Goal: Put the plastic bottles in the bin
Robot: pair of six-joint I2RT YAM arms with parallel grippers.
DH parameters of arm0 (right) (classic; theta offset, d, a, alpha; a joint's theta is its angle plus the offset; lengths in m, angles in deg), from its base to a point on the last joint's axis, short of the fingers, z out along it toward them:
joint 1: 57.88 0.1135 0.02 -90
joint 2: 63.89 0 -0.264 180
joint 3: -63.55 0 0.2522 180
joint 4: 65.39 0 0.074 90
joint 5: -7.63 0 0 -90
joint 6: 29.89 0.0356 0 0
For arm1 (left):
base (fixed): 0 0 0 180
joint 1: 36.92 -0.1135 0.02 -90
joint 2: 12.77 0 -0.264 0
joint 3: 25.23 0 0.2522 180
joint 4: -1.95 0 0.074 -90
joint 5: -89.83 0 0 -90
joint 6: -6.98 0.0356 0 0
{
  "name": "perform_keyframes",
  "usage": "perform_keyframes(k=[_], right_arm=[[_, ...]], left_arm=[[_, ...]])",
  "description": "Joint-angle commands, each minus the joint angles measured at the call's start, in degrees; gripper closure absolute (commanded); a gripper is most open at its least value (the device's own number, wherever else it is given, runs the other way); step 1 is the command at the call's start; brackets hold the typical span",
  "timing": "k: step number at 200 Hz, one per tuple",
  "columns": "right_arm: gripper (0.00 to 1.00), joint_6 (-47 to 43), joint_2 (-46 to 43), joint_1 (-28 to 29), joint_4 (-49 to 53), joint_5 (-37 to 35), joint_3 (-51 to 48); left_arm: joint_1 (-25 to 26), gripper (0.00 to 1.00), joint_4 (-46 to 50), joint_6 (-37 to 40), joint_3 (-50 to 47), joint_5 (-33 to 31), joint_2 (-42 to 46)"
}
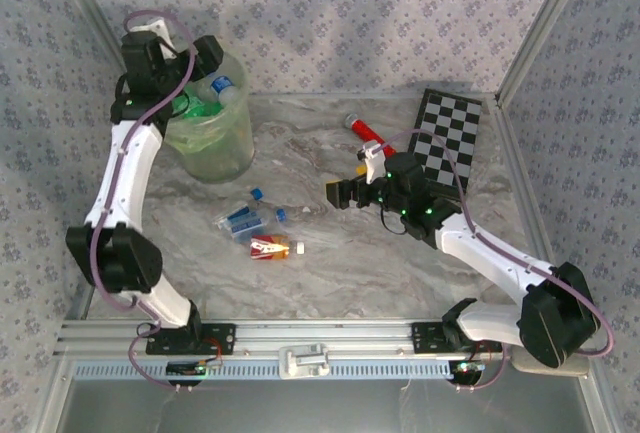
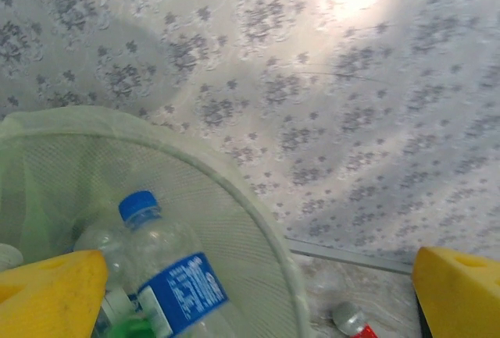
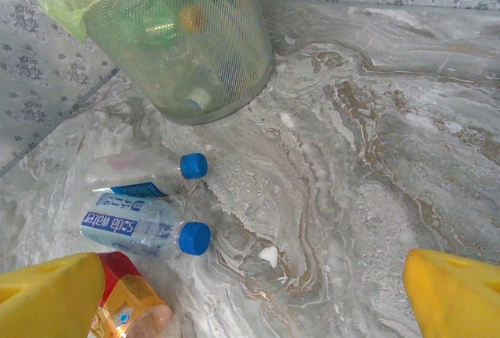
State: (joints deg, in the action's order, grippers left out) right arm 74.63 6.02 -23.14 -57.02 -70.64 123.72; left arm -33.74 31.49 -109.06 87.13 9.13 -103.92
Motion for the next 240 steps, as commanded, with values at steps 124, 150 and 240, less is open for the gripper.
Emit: perform_keyframes(k=[124,150,240], right_arm=[[0.00,6.1,6.3,-1.1,0.4,-4.9,2.9],[0.00,7.4,6.3,-1.6,0.3,-5.2,2.6],[0.00,8.3,4.6,-2.3,0.9,-5.9,1.5]], left_arm=[[20.8,0.00,0.8,1.2,-46.7,3.7,31.7],[24.7,0.00,0.5,0.7,-50.6,3.9,30.7],[33.1,0.00,9.7,3.9,-52.0,-0.8,23.3]])
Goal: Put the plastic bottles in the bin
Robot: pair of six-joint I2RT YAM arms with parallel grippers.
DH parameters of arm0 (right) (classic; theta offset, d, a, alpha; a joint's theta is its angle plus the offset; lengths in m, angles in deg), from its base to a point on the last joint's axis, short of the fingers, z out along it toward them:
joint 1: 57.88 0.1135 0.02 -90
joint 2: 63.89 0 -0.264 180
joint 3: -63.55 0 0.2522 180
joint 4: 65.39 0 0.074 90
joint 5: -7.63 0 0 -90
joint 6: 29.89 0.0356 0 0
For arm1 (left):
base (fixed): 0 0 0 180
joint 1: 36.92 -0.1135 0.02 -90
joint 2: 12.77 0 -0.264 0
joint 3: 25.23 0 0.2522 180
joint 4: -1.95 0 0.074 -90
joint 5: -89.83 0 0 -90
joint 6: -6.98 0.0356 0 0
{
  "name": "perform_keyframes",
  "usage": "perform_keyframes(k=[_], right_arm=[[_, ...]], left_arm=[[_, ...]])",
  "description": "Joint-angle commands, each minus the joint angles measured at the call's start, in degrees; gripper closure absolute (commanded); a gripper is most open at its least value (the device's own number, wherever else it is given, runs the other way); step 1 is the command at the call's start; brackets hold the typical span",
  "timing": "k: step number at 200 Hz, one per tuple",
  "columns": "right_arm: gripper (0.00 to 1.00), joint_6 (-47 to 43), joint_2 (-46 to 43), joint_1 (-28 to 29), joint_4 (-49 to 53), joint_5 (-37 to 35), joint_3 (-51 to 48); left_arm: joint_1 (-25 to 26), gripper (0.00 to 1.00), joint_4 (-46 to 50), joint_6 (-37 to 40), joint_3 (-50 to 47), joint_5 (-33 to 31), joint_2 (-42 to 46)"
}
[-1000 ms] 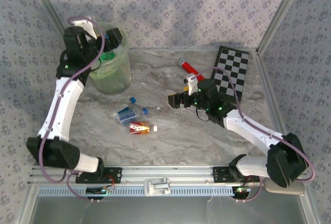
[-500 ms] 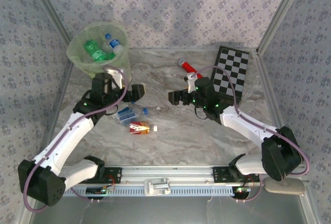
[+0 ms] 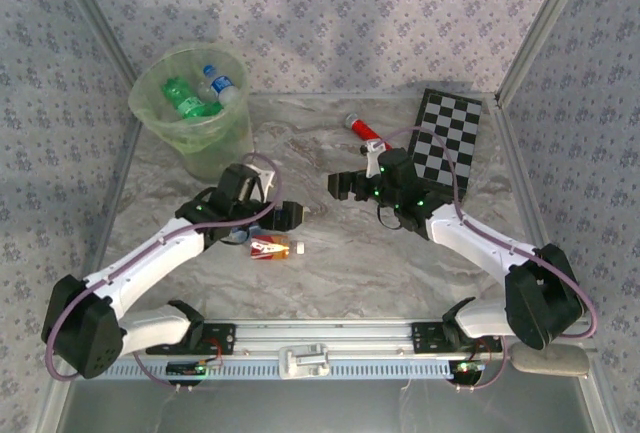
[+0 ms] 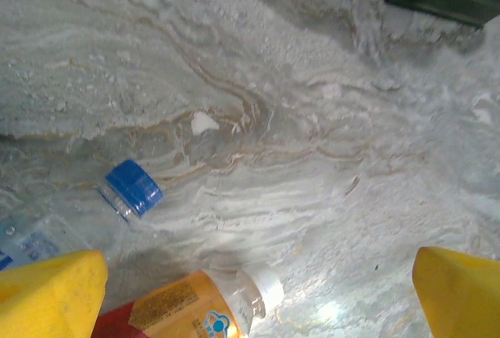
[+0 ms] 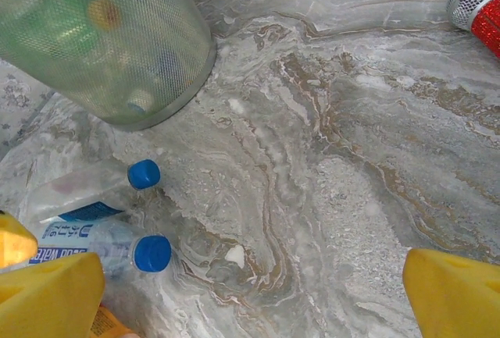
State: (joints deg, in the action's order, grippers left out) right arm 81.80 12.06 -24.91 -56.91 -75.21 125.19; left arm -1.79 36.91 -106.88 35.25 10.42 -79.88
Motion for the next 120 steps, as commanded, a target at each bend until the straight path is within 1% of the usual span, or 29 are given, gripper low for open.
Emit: perform_keyframes(k=[1,36,61,120], right_arm=[[0.00,1.2,-1.5,-0.6,0.8,-1.3,0.1],[0.00,1.4,-1.9,-0.9,0.6,-1.2,-0.2],[0.00,1.5,-1.9,-1.1,0.5,-1.0,-0.2],[0.00,1.9,-1.7,-1.8,-0.2,-0.6,-0.1]], left_arm=[[1.3,0.00,4.3,1.7,-0.2,-2.1,-0.8],[3.1,0.00,6.5,0.9,-2.0,-4.6,-1.9],[4.0,0.00,7.3,0.1,-3.0,-5.0,-1.9],[6.1,0.00,13.1,-0.5,-4.1,-5.7,-0.8]])
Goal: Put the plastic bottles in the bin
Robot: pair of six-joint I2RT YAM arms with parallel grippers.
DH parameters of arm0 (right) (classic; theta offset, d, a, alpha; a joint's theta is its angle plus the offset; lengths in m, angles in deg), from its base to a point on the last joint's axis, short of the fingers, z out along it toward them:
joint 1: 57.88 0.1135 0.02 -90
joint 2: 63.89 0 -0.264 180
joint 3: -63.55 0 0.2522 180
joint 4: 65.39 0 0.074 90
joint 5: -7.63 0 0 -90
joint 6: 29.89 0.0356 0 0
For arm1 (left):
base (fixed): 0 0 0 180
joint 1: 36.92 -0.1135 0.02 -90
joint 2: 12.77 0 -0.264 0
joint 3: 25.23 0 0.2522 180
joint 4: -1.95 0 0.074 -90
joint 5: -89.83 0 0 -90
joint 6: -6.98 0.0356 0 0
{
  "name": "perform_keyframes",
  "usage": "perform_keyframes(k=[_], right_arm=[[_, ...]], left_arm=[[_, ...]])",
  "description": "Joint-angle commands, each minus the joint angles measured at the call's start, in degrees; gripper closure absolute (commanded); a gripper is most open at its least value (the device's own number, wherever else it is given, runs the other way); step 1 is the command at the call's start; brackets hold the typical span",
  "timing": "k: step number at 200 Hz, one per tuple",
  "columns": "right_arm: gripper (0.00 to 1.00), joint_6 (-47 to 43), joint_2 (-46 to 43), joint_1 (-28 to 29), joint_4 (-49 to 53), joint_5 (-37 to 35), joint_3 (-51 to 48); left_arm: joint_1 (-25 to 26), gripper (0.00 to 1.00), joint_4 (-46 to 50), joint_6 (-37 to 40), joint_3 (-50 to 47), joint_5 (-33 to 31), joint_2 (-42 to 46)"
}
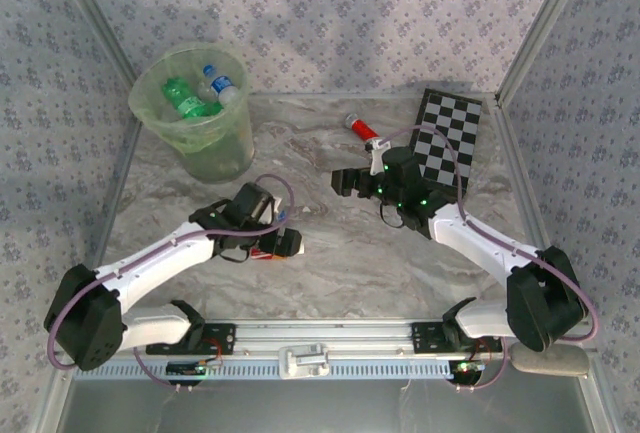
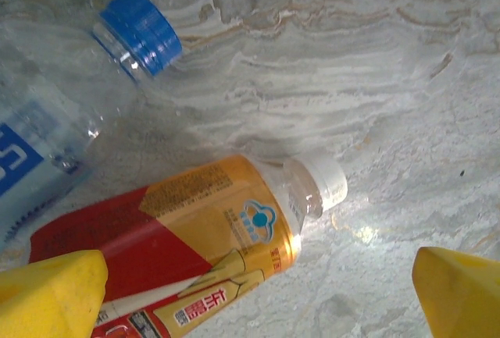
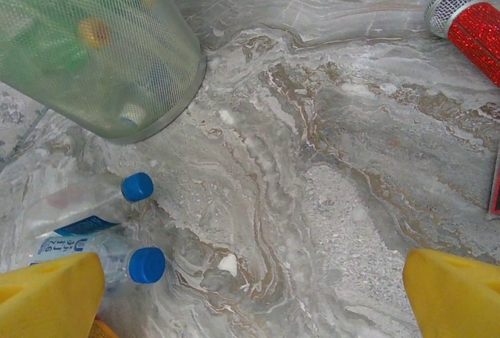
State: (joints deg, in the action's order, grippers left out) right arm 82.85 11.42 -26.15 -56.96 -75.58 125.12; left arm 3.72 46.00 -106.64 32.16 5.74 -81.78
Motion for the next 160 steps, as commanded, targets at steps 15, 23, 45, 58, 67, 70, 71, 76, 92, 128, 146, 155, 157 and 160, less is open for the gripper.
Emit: perform_keyframes(k=[15,23,45,58,67,70,71,76,92,128,146,155,157,160], right_arm=[[0.00,1.1,-0.9,-0.6,-0.4,0.0,0.1],[0.00,1.1,-0.8,-0.7,-0.4,0.1,0.1],[0.00,1.3,-0.7,-0.8,-0.7,0.3,0.2],[0.00,1.4,-0.5,-0.8,-0.8,0.5,0.2],[0.00,1.5,-0.4,-0.9,-0.9,0.6,0.2],[0.00,1.5,-0.4,-0.9,-1.0,0.6,0.2],[0.00,1.5,-0.4,-0.9,-1.1,0.7,0.2],[0.00,1.5,-0.3,-0.9,-1.1,0.7,0.2],[0.00,1.7,-0.1,-0.9,-1.5,1.0,0.1],[0.00,2.0,-0.1,-1.0,-2.0,1.2,-0.3],[0.00,2.0,-0.1,-1.1,-2.1,1.1,-0.6],[0.00,2.1,-0.1,-1.1,-2.3,1.0,-0.8],[0.00,2.2,-0.1,-1.1,-2.3,1.0,-0.8],[0.00,2.2,-0.1,-1.1,-2.4,1.0,-0.9]], left_arm=[[0.9,0.00,4.5,-1.7,-1.7,-0.9,1.6],[1.1,0.00,4.6,-2.2,-2.1,-0.9,1.9],[1.8,0.00,5.1,-3.5,-3.1,-0.9,2.7],[2.2,0.00,5.1,-4.4,-3.6,-0.8,2.8],[2.5,0.00,5.1,-4.7,-3.7,-0.7,2.9],[2.7,0.00,5.2,-4.8,-3.7,-0.8,2.9],[2.8,0.00,5.2,-4.9,-3.7,-0.8,2.9],[3.0,0.00,5.2,-5.1,-3.9,-0.8,2.9],[3.8,0.00,5.0,-5.8,-4.2,-0.8,2.7],[5.5,0.00,5.9,-6.1,-3.6,-1.8,1.8],[6.2,0.00,7.0,-6.2,-2.8,-2.6,1.9],[6.4,0.00,7.6,-6.4,-2.3,-2.7,2.0],[6.5,0.00,7.7,-6.4,-2.3,-2.7,2.0],[6.4,0.00,8.0,-6.5,-2.1,-2.7,2.2]])
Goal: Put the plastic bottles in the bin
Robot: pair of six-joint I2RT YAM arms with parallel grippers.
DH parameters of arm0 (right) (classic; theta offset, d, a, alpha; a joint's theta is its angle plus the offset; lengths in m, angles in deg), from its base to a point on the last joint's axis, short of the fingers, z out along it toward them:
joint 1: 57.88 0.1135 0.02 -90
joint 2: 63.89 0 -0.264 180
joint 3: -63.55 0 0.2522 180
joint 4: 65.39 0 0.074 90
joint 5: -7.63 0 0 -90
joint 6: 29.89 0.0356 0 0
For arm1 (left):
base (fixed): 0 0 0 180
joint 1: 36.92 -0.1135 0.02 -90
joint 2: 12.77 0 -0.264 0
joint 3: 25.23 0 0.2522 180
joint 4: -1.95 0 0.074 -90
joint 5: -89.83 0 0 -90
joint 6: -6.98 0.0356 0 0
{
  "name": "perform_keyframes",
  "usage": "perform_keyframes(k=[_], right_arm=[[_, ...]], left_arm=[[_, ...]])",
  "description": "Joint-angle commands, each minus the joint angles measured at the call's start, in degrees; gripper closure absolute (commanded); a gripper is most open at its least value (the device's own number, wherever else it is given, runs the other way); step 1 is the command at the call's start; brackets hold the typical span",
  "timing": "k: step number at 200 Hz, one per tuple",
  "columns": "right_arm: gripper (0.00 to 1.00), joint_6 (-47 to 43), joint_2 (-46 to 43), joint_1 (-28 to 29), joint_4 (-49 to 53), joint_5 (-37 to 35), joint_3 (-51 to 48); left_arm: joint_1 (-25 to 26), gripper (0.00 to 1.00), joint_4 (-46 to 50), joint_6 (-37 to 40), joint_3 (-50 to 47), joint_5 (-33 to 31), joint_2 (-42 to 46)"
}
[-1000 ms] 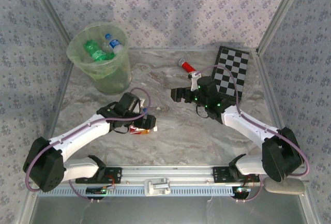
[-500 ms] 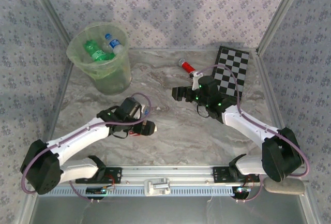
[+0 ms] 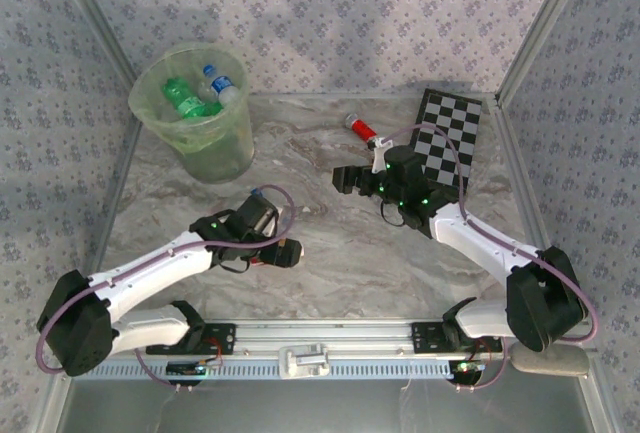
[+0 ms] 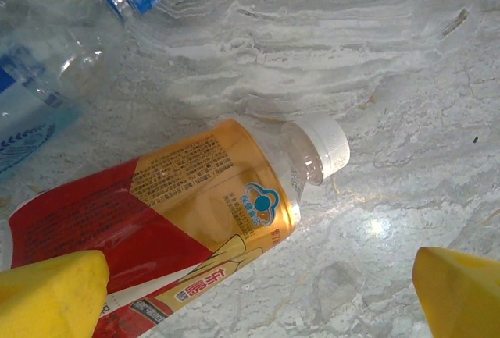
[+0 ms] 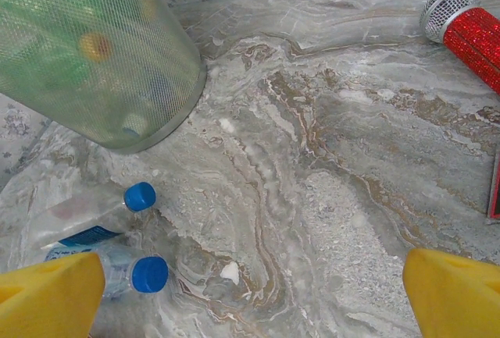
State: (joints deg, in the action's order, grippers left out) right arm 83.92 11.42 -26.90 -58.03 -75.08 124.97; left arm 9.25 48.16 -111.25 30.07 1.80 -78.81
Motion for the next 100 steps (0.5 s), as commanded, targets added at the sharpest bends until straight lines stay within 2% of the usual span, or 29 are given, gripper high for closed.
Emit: perform_keyframes(k=[1,48,100], right_arm=[[0.00,1.1,-0.1,-0.4,-1.3,0.6,-0.8],[0.00,1.7,-0.5,-0.5,-2.5,0.5,-2.1],[0.00,2.0,-0.8,-0.6,-2.7,0.5,-2.9]], left_arm=[[0.9,0.00,5.8,-2.0,0.1,1.3,-0.8],[1.2,0.00,8.6,-2.7,2.1,-0.1,1.8],[1.1,0.00,7.5,2.7,2.0,-6.4,-0.8]])
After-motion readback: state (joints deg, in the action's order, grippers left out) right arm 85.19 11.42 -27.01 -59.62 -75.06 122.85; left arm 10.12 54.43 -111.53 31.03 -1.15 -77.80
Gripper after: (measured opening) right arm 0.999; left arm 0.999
